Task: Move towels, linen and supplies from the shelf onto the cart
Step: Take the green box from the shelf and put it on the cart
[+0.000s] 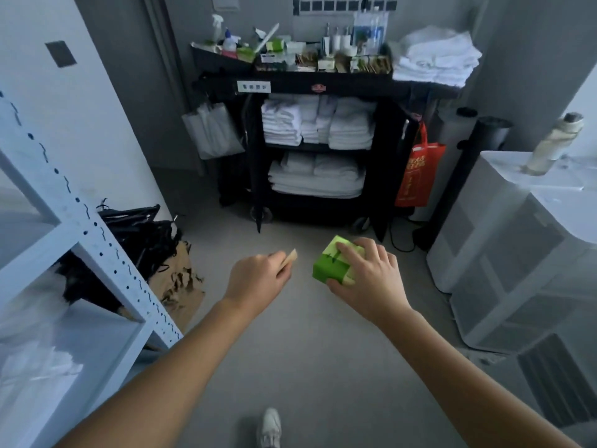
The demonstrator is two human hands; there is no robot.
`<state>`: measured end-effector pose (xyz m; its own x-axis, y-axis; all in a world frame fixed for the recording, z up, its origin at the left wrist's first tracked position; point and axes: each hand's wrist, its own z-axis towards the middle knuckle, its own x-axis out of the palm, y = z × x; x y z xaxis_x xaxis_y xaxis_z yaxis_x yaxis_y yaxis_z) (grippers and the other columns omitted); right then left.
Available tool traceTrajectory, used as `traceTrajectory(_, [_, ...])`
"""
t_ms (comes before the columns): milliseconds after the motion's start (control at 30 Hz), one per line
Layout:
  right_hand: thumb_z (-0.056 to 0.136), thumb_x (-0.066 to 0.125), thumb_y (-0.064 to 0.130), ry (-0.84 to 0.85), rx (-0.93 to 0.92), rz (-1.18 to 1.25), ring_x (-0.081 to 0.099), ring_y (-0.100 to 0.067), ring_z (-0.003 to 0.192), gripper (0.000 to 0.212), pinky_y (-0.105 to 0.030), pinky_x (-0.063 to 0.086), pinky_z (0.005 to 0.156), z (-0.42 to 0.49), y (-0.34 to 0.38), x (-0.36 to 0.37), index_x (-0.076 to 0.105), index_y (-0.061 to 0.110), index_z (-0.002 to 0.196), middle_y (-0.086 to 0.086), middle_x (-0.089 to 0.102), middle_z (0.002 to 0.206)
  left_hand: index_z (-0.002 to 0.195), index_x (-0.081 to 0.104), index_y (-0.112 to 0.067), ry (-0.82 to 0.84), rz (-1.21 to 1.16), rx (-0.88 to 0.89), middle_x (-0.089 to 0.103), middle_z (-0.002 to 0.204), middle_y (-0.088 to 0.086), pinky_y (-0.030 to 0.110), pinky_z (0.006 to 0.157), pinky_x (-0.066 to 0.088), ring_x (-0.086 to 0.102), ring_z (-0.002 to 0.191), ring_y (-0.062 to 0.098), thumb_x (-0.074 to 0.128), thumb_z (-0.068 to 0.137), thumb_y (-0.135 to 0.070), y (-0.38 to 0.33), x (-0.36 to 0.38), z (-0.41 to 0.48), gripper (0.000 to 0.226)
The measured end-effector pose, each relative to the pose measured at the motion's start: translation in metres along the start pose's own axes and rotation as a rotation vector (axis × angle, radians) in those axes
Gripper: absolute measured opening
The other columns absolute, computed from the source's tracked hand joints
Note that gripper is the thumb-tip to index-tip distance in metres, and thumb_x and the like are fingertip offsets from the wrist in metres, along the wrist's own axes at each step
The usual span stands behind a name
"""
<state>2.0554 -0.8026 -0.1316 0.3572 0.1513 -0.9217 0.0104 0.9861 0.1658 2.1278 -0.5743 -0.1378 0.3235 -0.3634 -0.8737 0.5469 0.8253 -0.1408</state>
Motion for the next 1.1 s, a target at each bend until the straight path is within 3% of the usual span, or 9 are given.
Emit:
traceTrajectory(200, [0.069, 0.06, 0.067, 0.02, 0.026, -0.037, 0.05, -0.029, 0.116, 0.073, -0.044, 0.041, 0.096, 0.133, 0.004, 0.052, 0.052, 0.034, 0.134, -0.003, 0.048, 0.132, 0.065, 0.049, -0.014, -0.014, -0.075, -0.038, 0.052, 0.051, 0.009, 0.03, 0.039, 0.029, 0.05, 0.045, 0.037, 0.073, 0.082, -0.026, 0.083, 0.054, 0.116, 0.032])
traceTrajectory(333, [0.068, 0.061, 0.067, -0.003, 0.077, -0.038, 0.049, -0.029, 0.116, 0.074, -0.044, 0.04, 0.095, 0.212, -0.001, 0.068, 0.052, 0.034, 0.134, -0.003, 0.048, 0.132, 0.064, 0.053, -0.014, -0.011, -0.051, 0.036, 0.056, 0.051, 0.01, 0.028, 0.039, 0.029, 0.054, 0.045, 0.037, 0.078, 0.078, -0.025, 0.118, 0.078, 0.197, 0.031])
traceTrajectory(467, [0.067, 0.051, 0.068, -0.025, 0.115, -0.029, 0.05, -0.029, 0.114, 0.075, -0.044, 0.041, 0.095, 0.28, -0.019, 0.086, 0.054, 0.033, 0.133, -0.004, 0.049, 0.131, 0.064, 0.052, -0.014, -0.004, -0.041, 0.053, 0.059, 0.052, 0.008, 0.028, 0.04, 0.031, 0.057, 0.046, 0.037, 0.078, 0.077, -0.026, 0.132, 0.104, 0.273, 0.032])
traceTrajectory(700, [0.066, 0.048, 0.07, -0.013, 0.14, -0.011, 0.051, -0.031, 0.113, 0.077, -0.045, 0.041, 0.094, 0.411, -0.086, 0.145, 0.054, 0.034, 0.133, -0.004, 0.05, 0.129, 0.06, 0.048, -0.017, -0.031, -0.025, 0.086, 0.052, 0.046, 0.003, 0.024, 0.042, 0.023, 0.051, 0.039, 0.032, 0.078, 0.081, -0.03, 0.156, 0.189, 0.407, 0.039])
traceTrajectory(867, [0.066, 0.045, 0.072, -0.009, 0.125, 0.013, 0.051, -0.03, 0.113, 0.077, -0.044, 0.041, 0.096, 0.517, -0.132, 0.168, 0.052, 0.035, 0.133, -0.004, 0.05, 0.129, 0.064, 0.051, -0.016, -0.041, -0.017, 0.11, 0.053, 0.049, 0.002, 0.031, 0.038, 0.038, 0.052, 0.042, 0.03, 0.069, 0.087, -0.035, 0.173, 0.228, 0.509, 0.035])
traceTrajectory(1100, [0.067, 0.05, 0.071, -0.071, 0.059, -0.023, 0.05, -0.029, 0.114, 0.076, -0.044, 0.041, 0.095, 0.661, -0.169, 0.181, 0.052, 0.034, 0.134, -0.003, 0.049, 0.13, 0.06, 0.048, -0.018, -0.116, -0.029, 0.113, 0.043, 0.045, -0.005, 0.03, 0.035, 0.037, 0.039, 0.037, 0.018, 0.069, 0.089, -0.033, 0.208, 0.261, 0.641, 0.039])
